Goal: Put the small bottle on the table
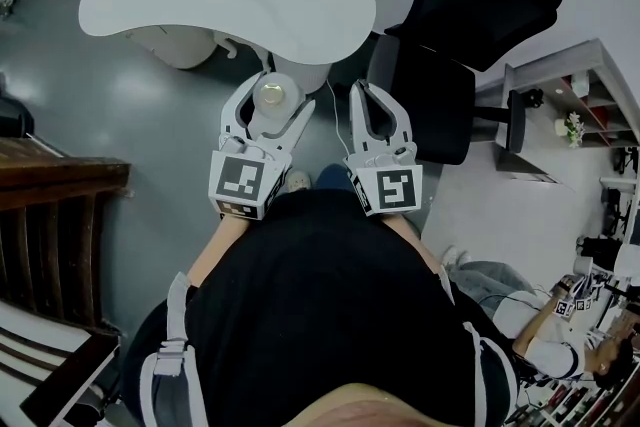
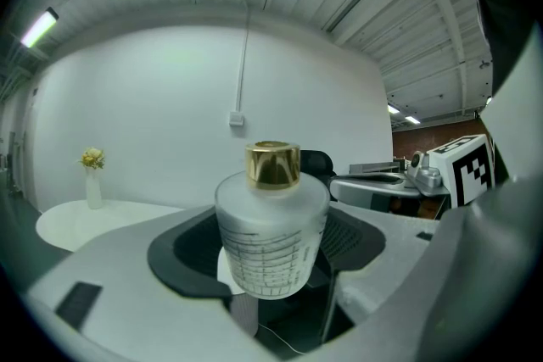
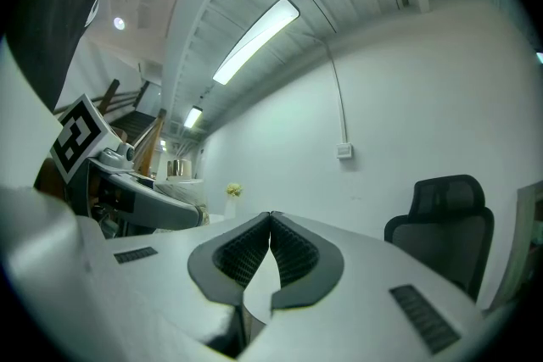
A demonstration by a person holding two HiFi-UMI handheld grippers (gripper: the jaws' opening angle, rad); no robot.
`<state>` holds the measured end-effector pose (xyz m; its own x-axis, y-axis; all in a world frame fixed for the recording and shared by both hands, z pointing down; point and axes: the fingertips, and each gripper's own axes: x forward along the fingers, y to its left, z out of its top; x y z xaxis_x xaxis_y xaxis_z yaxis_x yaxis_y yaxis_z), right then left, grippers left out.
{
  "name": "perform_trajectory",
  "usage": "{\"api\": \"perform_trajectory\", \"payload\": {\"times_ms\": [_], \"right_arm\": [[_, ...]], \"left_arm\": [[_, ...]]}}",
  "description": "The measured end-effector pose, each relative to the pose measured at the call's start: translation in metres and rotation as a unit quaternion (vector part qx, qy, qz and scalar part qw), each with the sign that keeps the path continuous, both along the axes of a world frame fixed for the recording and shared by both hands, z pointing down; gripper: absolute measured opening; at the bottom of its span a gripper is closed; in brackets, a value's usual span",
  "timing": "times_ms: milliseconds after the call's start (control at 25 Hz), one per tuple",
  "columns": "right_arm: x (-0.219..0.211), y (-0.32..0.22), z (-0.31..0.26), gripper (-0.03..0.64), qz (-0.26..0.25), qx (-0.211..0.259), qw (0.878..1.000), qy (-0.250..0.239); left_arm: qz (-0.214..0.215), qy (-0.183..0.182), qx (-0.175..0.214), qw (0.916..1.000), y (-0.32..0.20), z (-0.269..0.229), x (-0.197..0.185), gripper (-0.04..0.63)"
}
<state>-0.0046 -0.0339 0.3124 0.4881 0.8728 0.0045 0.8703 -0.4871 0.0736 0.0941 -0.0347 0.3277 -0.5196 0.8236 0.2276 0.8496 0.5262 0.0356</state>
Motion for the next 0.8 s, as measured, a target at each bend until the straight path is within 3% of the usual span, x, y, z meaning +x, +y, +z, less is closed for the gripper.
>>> {"api": "perform_trajectory", "payload": {"times_ms": [240,560,800], "right_arm": [[-0.022,0.022,0.015,0.021,-0.003,0.006,1.0,0.002],[-0.003,0.042,0.015,0.021,-0.016,0.001,1.0,0.008],[-0.023,0.093,0.031,0.021,-0.019,0.009,1.0,0.01]], "left_arm": [[-0.002,-0.004,0.006,1.0,0.022,0.015,-0.023,0.334],[-0.006,-0.003,0.009,0.9999,0.038,0.019,-0.007,0.333],[-0.002,-0.002,0.01,0.9999,0.086,0.031,-0.03,0.334]]}}
